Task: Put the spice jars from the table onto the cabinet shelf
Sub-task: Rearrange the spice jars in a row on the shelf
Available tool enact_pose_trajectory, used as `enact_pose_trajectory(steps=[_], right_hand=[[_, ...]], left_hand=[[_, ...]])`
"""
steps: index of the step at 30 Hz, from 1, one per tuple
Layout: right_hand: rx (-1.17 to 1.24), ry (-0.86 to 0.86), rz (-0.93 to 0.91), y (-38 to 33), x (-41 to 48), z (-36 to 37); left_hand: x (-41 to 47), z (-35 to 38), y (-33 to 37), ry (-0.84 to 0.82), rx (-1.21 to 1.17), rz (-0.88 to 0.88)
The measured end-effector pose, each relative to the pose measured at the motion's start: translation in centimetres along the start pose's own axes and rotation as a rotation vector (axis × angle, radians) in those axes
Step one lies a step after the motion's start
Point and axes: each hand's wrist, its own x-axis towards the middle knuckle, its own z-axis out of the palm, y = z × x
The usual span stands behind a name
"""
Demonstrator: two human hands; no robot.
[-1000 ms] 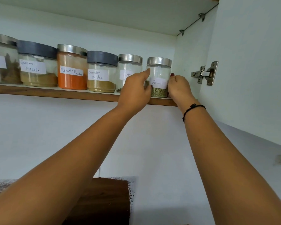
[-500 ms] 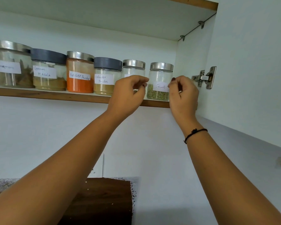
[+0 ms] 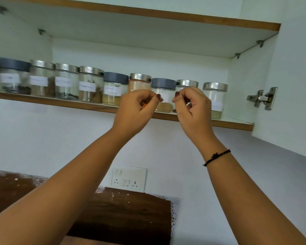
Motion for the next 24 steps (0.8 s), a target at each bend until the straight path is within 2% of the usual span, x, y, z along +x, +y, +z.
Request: enact_pose_trajectory(steps=[14,24], right_hand=[[0.132,-0.045,-0.003,-11.0,0.5,13.3],[0.108,-0.105,0.042,-16.8,-1.3,21.8]], left_hand=[[-0.1,-16.2,-5.5,0.028,-0.015,0.012],[-0.6,-25.8,-10.1,-0.003,0.015,0.004]])
